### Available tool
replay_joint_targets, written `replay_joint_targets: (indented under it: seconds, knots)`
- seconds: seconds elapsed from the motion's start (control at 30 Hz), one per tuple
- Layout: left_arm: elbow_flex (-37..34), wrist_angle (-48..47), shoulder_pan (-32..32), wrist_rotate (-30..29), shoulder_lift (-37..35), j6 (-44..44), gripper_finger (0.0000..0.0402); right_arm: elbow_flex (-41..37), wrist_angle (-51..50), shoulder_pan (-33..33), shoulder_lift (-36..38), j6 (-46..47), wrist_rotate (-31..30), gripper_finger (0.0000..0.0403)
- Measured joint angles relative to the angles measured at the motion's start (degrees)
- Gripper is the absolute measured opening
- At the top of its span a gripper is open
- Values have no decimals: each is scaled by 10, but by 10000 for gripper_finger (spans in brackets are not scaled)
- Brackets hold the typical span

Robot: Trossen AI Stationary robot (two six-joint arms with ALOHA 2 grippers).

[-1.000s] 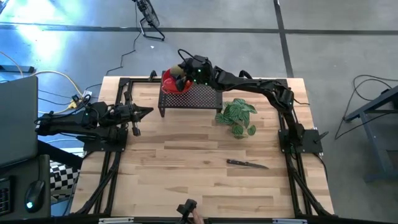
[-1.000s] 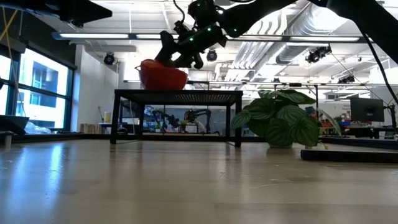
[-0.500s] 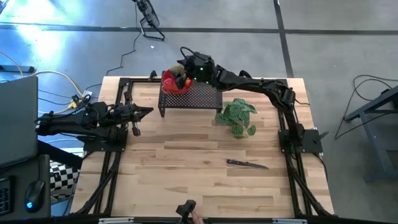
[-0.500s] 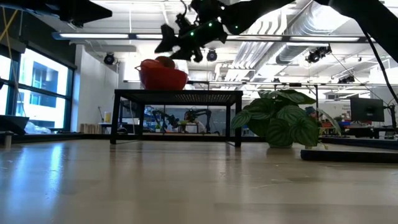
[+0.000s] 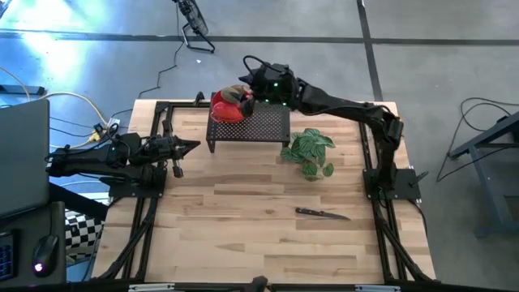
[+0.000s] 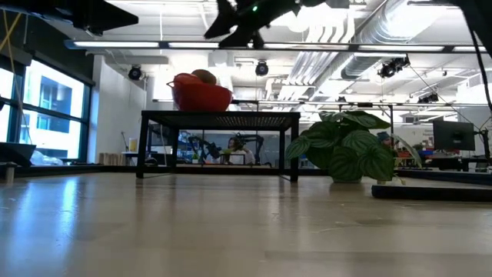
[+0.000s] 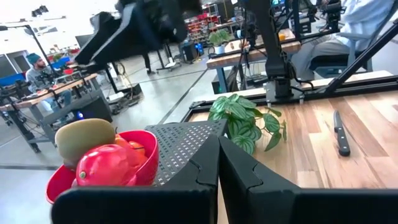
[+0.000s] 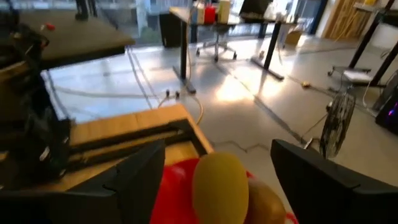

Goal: Pick & Place Fruit
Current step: Put the black knife on the shelf

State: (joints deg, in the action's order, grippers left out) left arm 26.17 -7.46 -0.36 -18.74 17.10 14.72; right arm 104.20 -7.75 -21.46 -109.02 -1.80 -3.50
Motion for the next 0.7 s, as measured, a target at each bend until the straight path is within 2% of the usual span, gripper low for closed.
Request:
replay_joint_targets:
  seconds: [0.4,0.7]
  knots:
    - [0,-7,0,0,0,0,0,0,-169,21,100,18,9,200]
    - [0,-29,0,4,0,0,0,0,-352,31,148,40,6,150]
